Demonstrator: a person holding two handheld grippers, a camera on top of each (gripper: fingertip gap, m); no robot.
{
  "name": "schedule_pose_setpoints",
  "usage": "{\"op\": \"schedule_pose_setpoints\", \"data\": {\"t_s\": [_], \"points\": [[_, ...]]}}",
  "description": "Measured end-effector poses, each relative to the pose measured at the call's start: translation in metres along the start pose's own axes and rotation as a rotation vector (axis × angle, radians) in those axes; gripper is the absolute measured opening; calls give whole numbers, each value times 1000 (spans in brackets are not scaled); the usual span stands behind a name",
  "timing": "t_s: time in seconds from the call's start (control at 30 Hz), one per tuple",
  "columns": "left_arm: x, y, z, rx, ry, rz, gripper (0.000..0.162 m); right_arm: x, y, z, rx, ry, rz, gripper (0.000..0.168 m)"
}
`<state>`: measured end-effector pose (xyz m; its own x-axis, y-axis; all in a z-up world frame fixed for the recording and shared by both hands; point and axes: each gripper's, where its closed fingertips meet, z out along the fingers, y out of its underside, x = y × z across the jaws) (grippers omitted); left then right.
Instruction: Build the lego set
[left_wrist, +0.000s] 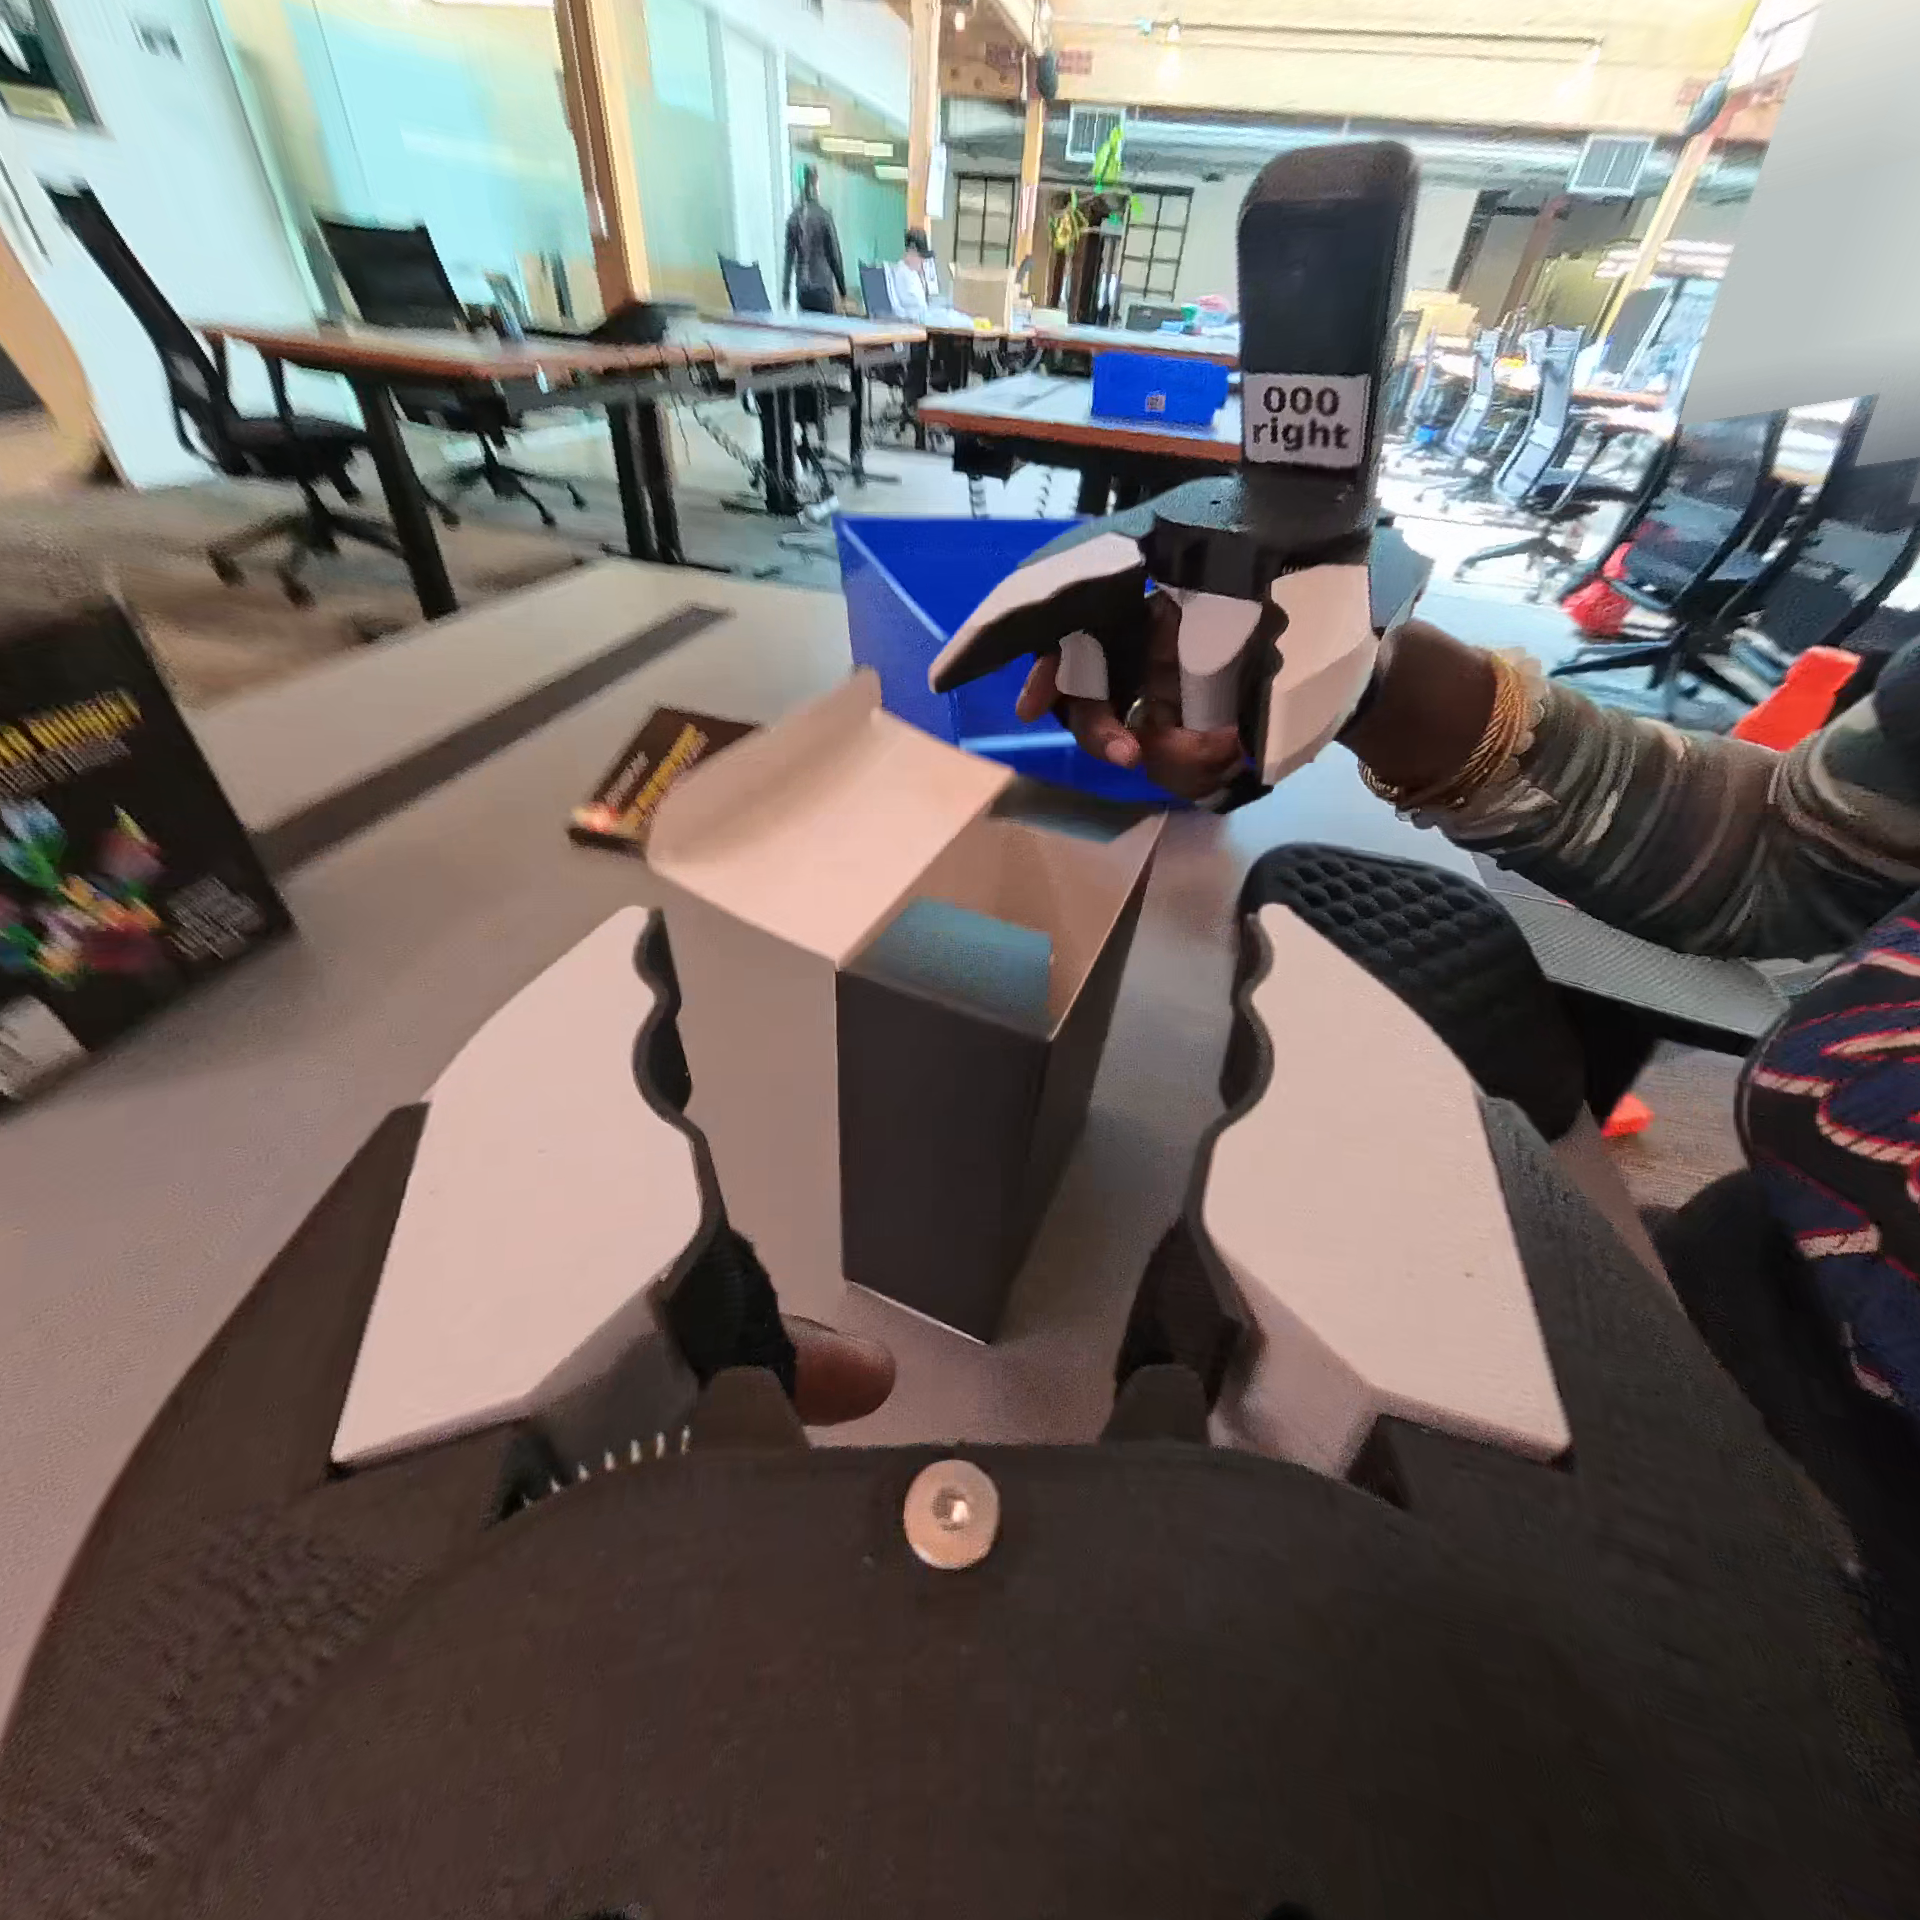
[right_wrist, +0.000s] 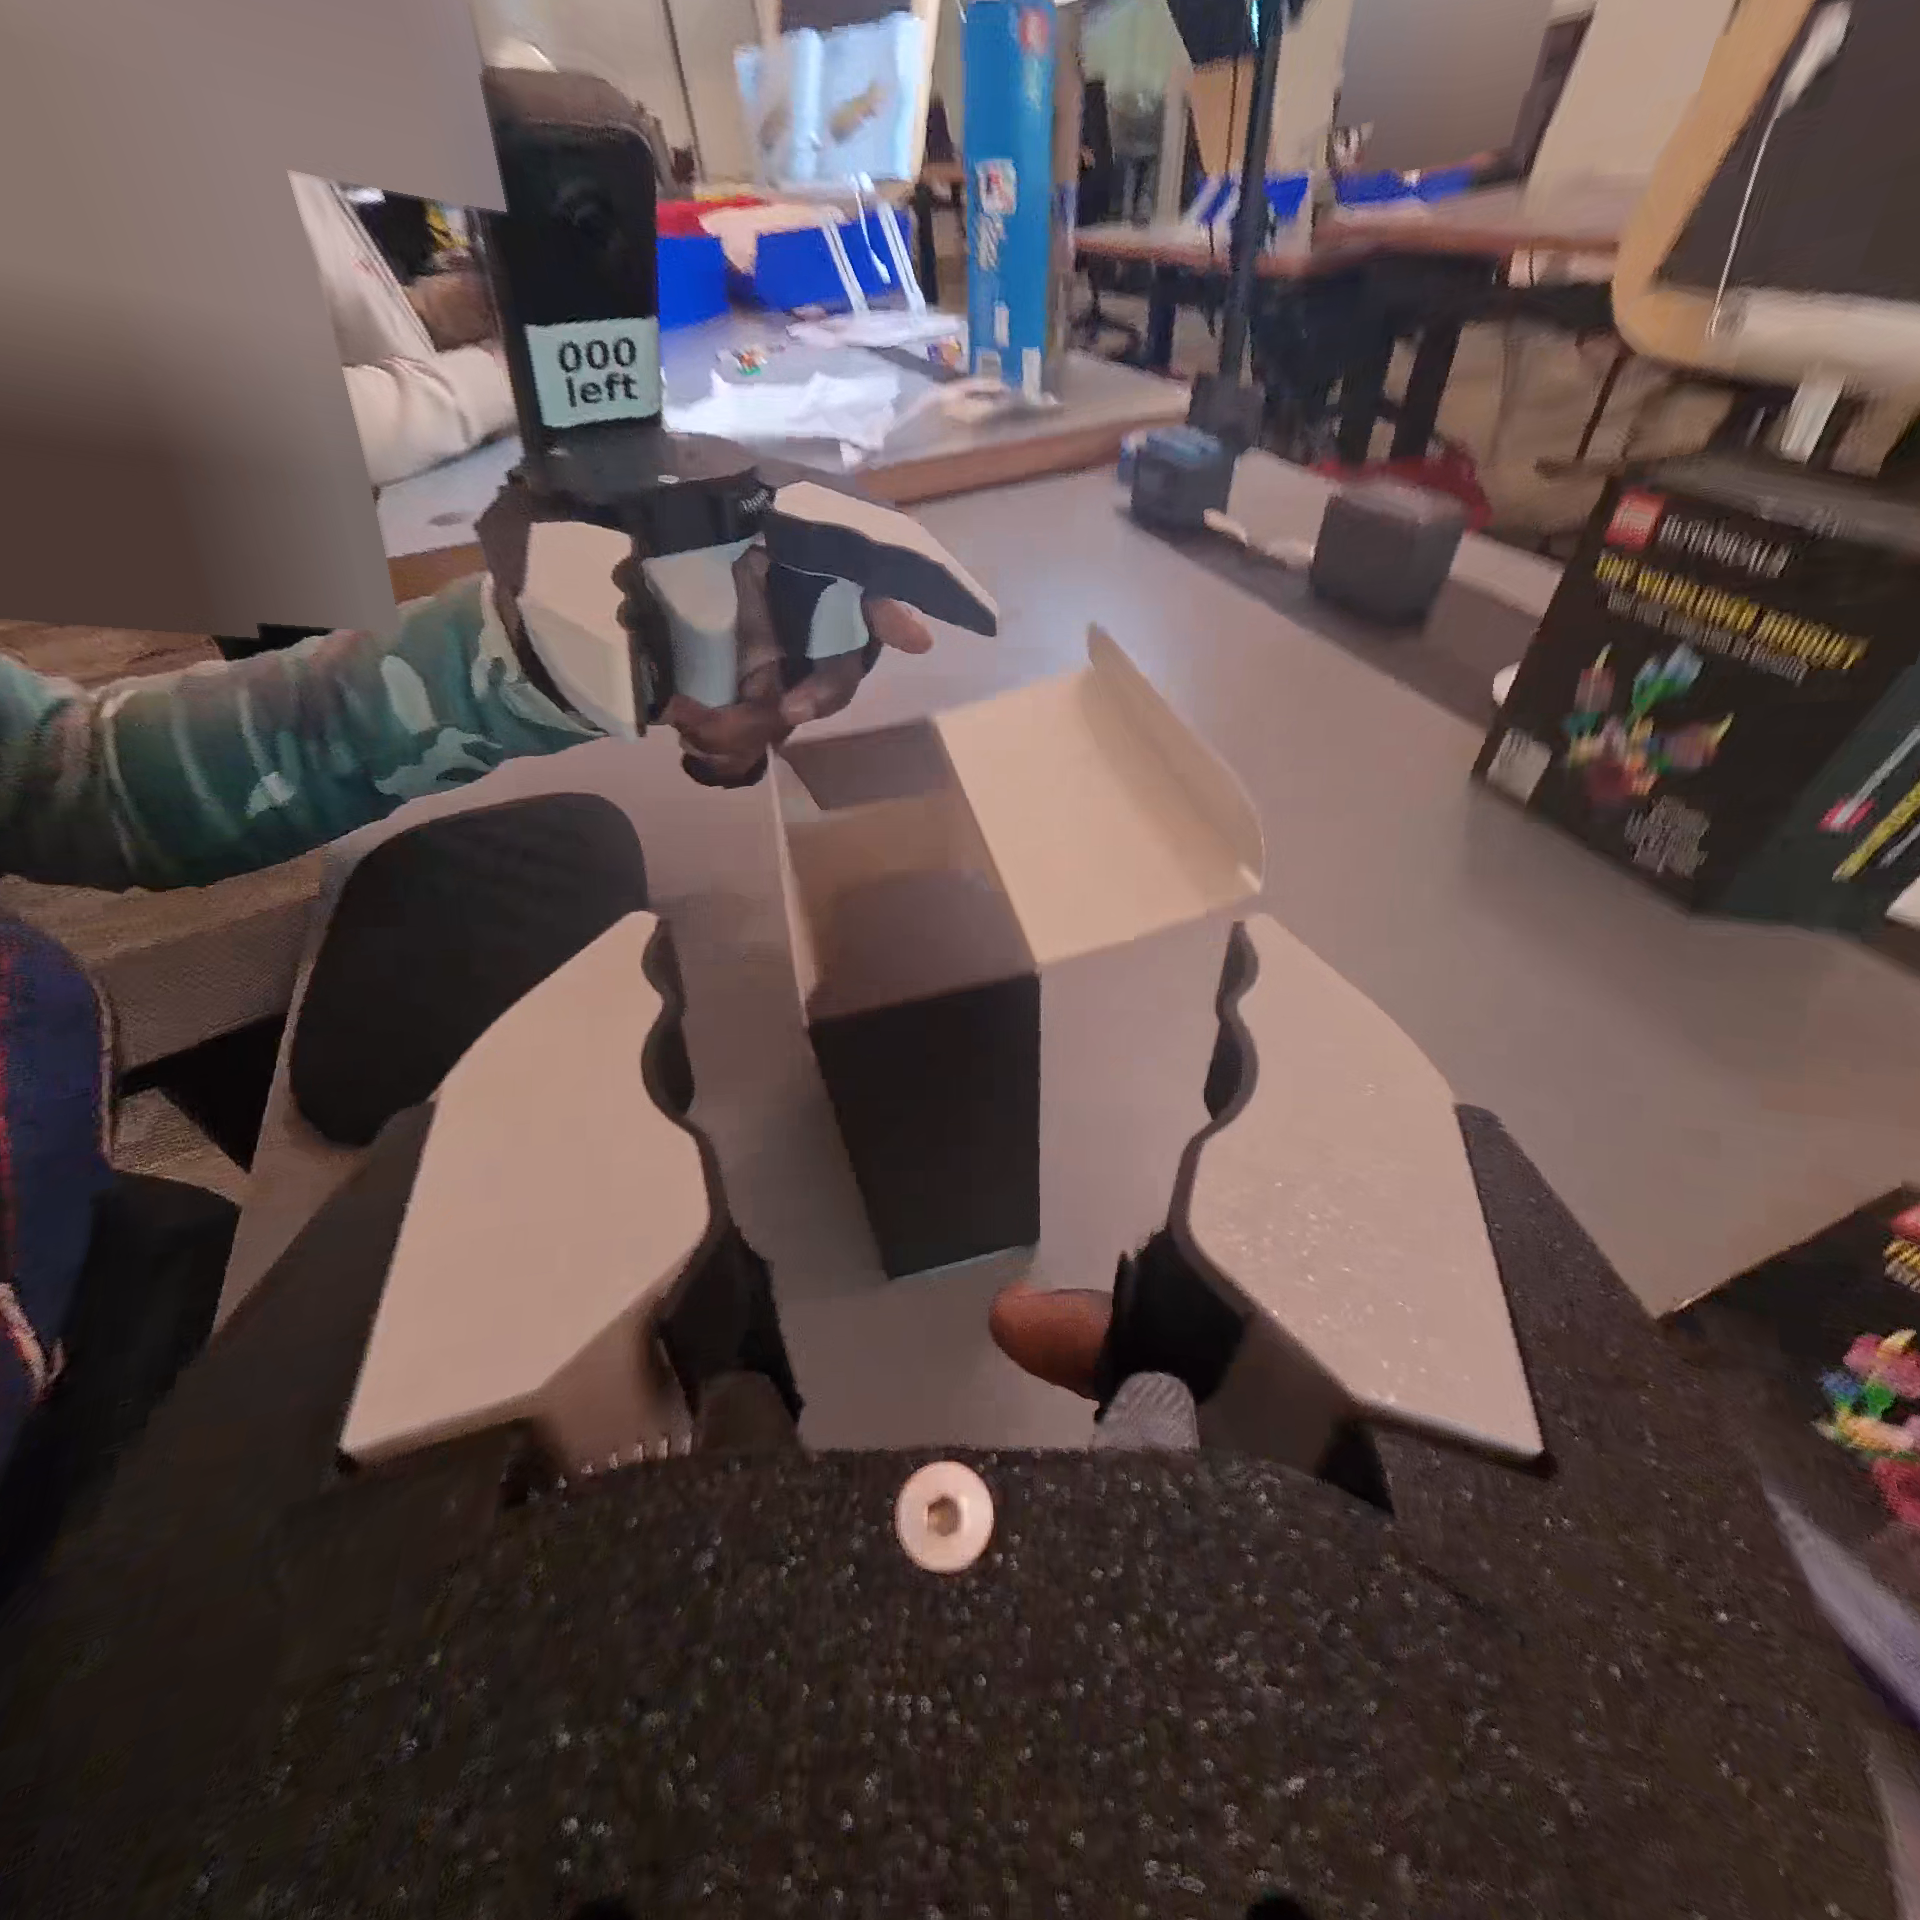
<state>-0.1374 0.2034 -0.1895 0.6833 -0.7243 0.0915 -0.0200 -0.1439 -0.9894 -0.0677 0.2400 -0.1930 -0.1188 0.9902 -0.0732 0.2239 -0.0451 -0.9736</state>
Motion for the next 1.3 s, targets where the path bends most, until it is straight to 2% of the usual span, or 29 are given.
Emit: {"op": "schedule_pose_setpoints", "data": {"t_s": [0.07,0.13,0.23,0.37,0.53,0.7,0.9,0.97,1.07,1.17,1.23,1.3], "points": [[0,13,10,-36,36,-53,103,4,12,9,-54,0,33,102],[3,19,18,-51,76,-56,102,5,15,16,-64,-30,46,98],[7,18,24,-53,98,2,88,5,12,20,-38,-53,25,86],[6,16,20,-42,71,80,67,4,9,19,-22,-63,-71,80],[5,15,18,-14,62,113,60,3,5,19,1,-61,-170,72],[4,14,15,8,45,167,49,2,0,17,43,-31,-351,51],[5,16,14,14,30,266,48,0,-1,15,60,-18,-422,50],[5,16,13,8,28,273,49,-7,1,13,42,-77,-430,61],[5,16,12,4,26,277,49,-19,-1,8,0,-210,-344,83],[4,17,12,4,21,289,49,-18,-20,0,30,-280,-234,87],[4,17,11,1,22,294,49,-10,-33,-1,47,-285,-155,81],[4,17,11,-1,24,299,49,-2,-46,1,77,-296,-56,68]]}}
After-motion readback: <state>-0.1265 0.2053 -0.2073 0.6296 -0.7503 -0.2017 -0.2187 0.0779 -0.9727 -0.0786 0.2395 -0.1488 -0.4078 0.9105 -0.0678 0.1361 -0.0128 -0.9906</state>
